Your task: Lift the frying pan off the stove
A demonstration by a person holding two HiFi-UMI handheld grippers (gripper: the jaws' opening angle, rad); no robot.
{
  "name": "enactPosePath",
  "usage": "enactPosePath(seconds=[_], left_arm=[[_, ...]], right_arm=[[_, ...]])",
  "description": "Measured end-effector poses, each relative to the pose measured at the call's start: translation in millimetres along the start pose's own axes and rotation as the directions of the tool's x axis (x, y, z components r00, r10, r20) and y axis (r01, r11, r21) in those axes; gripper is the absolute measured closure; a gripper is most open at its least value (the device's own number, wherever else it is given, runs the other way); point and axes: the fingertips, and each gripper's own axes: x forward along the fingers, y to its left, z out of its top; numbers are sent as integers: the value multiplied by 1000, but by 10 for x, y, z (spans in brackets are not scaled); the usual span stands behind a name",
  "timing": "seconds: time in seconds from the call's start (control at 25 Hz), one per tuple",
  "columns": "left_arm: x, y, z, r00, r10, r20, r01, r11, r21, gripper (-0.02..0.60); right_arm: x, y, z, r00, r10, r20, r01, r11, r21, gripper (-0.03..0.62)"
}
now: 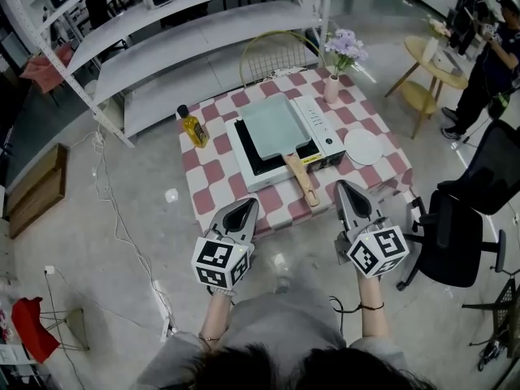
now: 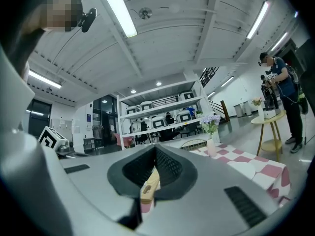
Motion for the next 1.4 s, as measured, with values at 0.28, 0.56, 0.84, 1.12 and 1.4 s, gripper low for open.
enactPosePath(seconds=[0.28,0.56,0.84,1.12,1.4], left_arm=[[200,2,-109,999,12,-53,-14,999,-39,555],[469,43,-101,997,40,-64,-47,992,-115,555],[652,155,-136,993,83,-83,-100,970,-222,554],[812,128,-209,989,100,-109,-129,942,-309,554],[910,110,-249,980,145,-134,-184,917,-354,554]], right_arm=[[221,-193,-92,999,29,-40,-28,999,29,572],[582,-382,-136,989,121,-87,-116,991,64,572],[919,-509,-214,961,233,-152,-214,968,132,572],[1131,-568,-316,919,334,-210,-296,936,191,572],[1276,-584,-408,864,436,-252,-369,888,274,572]])
